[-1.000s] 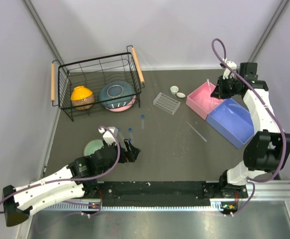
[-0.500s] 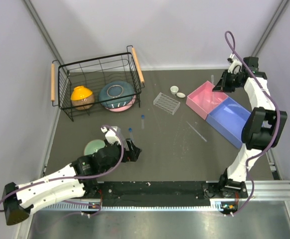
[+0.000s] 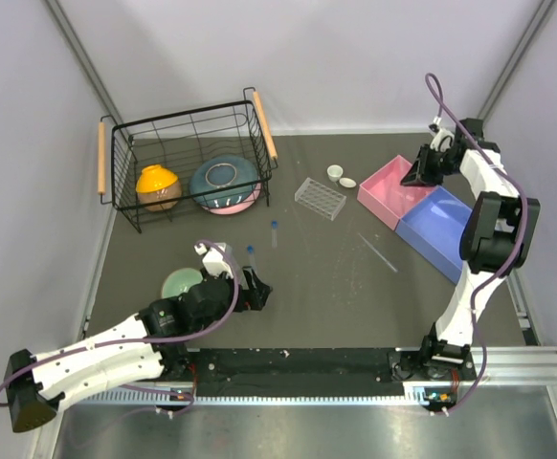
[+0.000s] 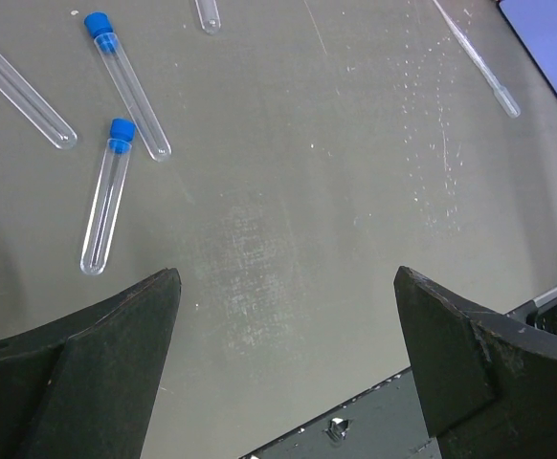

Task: Organize the chemistry lab equipment

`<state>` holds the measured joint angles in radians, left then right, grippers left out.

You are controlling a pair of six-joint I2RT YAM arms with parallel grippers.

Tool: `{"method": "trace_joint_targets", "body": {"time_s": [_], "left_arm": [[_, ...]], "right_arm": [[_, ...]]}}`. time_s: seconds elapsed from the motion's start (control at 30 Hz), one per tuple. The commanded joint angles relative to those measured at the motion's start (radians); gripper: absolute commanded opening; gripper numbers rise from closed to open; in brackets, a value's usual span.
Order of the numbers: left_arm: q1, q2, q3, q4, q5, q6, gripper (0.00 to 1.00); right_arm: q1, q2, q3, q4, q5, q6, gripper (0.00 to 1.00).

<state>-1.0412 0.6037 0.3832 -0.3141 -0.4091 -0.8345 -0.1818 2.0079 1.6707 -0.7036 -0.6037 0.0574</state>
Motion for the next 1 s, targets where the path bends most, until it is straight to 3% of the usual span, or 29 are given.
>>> {"method": "trace_joint_targets", "body": {"time_s": [0.0,0.1,0.27,0.37,0.53,0.7,0.83,0.97], "left_arm": [[0.003,-0.009,0.022,0.063,0.013,-0.005,0.99],[0.003,-0.007,0.02,0.073,0.026,-0.008,0.99],[0.003,-0.01,0.019,0.083,0.042,-0.018,0.99],[0.003,-0.022,0.017,0.075,0.046,-0.023,0.99],[0.004,-0.032,0.017,0.072,0.055,-0.029,0.99],[0.003,-0.027,0.01,0.076,0.073,-0.049,0.99],[0.004,-0.019,0.016,0.066,0.085,-0.055,0.99],[0.003,-0.022,0.005,0.06,0.089,-0.064,0.99]], "right_arm": [[-0.007,-0.044,-0.019,0.016,-0.01,-0.017,0.23],[-0.005,-0.107,-0.052,0.018,-0.007,-0.044,0.39],[-0.005,-0.23,-0.143,0.021,-0.027,-0.106,0.43],[-0.007,-0.337,-0.216,0.013,-0.131,-0.163,0.44],[-0.004,-0.568,-0.38,0.009,-0.349,-0.267,0.54],[0.001,-0.748,-0.494,-0.031,-0.456,-0.394,0.71],[0.053,-0.909,-0.581,-0.1,-0.461,-0.537,0.9],[0.149,-1.026,-0.672,-0.135,-0.435,-0.69,0.99]]}}
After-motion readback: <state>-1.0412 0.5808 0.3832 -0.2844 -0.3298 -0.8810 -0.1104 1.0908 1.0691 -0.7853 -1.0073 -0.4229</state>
